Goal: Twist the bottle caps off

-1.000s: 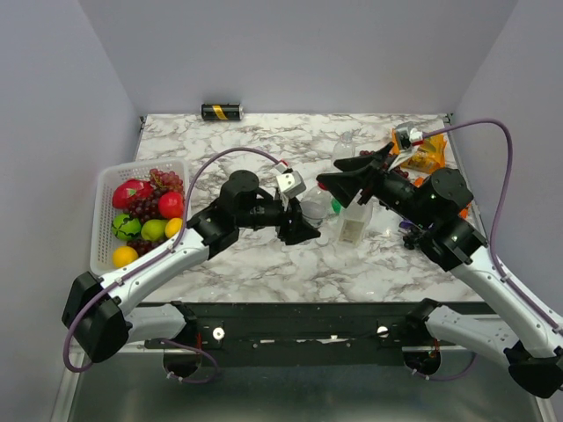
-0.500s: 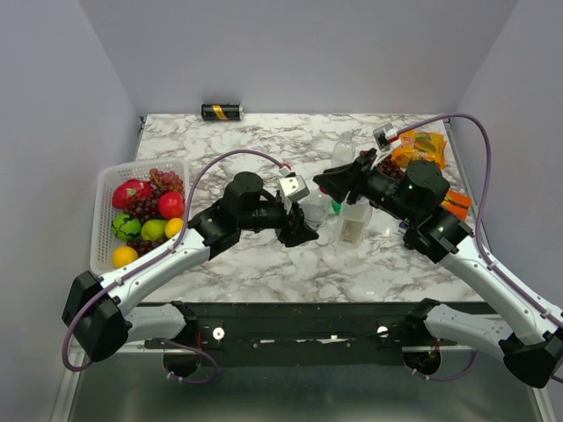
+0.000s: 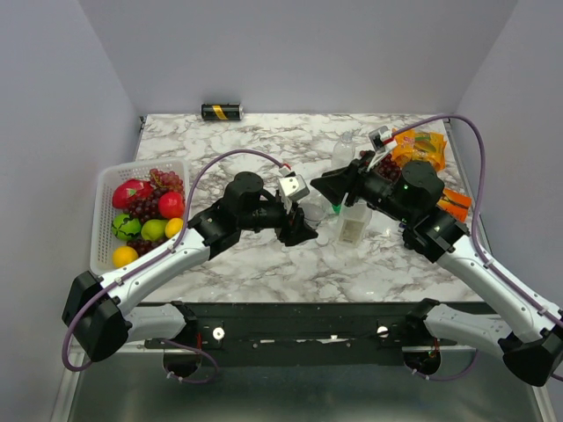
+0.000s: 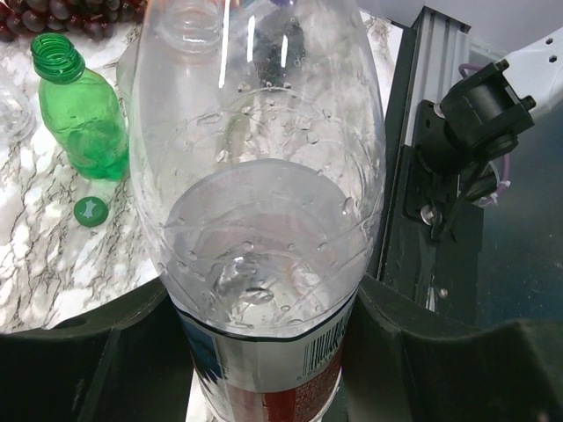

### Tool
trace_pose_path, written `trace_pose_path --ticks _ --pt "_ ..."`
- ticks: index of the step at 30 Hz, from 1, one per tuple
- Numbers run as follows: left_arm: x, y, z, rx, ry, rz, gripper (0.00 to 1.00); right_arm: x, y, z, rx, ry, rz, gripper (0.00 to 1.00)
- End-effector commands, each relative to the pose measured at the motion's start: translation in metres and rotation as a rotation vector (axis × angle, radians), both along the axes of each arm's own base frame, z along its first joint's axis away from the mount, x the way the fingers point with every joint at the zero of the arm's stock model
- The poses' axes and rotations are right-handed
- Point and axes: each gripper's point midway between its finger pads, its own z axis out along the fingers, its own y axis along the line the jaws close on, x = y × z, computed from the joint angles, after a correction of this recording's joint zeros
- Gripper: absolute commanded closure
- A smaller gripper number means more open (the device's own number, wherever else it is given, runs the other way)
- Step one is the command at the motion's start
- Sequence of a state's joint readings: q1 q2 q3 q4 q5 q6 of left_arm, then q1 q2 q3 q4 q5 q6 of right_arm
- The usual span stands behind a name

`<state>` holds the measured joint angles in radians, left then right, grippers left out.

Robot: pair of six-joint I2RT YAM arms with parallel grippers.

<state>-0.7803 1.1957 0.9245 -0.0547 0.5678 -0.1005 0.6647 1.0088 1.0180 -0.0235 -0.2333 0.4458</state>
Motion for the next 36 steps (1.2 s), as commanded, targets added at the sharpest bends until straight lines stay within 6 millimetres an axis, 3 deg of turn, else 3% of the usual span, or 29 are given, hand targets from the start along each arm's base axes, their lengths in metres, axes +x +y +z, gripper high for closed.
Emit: trace_pose_path --ticks 1,6,8,10,12,16,21,26,29,33,36 --pt "0.005 -0.002 0.026 -0.043 -0.067 0.016 0.65 -0.004 0.004 -0.008 -0.009 0.014 0.027 0.47" --pt "0.005 -0.002 0.025 -0.041 -0.070 0.015 0.65 -0.006 0.003 -0.007 -0.006 0.006 0.029 0.65" --pt "0.003 -0.003 0.025 -0.044 -0.067 0.000 0.65 -0.007 0.003 -0.008 -0.005 0.005 0.036 0.76" --pt "-0.003 -0.005 0.027 -0.053 -0.058 -0.034 0.65 -0.009 0.005 -0.005 0.006 -0.018 0.053 0.94" --pt "-0.008 -0.006 0.029 -0.064 -0.058 -0.071 0.65 -0.017 0.011 0.000 0.014 -0.067 0.125 0.98" --pt "-0.038 -0.011 0.039 -0.118 -0.043 -0.244 0.65 -0.036 0.016 0.001 0.020 -0.146 0.273 0.99" --pt "-0.085 -0.005 0.057 -0.193 -0.004 -0.535 0.65 -0.079 0.019 0.006 0.014 -0.289 0.542 0.99" --pt "-0.101 0.002 0.064 -0.210 0.011 -0.629 0.65 -0.119 0.016 0.000 -0.002 -0.366 0.795 0.99" --pt "-0.108 0.005 0.065 -0.210 0.026 -0.675 0.65 -0.128 0.016 -0.006 -0.008 -0.365 0.876 0.99" --pt "-0.106 0.005 0.065 -0.205 0.022 -0.664 0.65 -0.130 0.016 -0.009 -0.013 -0.365 0.904 0.99" --pt "-0.097 0.001 0.061 -0.182 0.002 -0.600 0.65 -0.121 0.016 -0.006 -0.016 -0.356 0.831 0.93"
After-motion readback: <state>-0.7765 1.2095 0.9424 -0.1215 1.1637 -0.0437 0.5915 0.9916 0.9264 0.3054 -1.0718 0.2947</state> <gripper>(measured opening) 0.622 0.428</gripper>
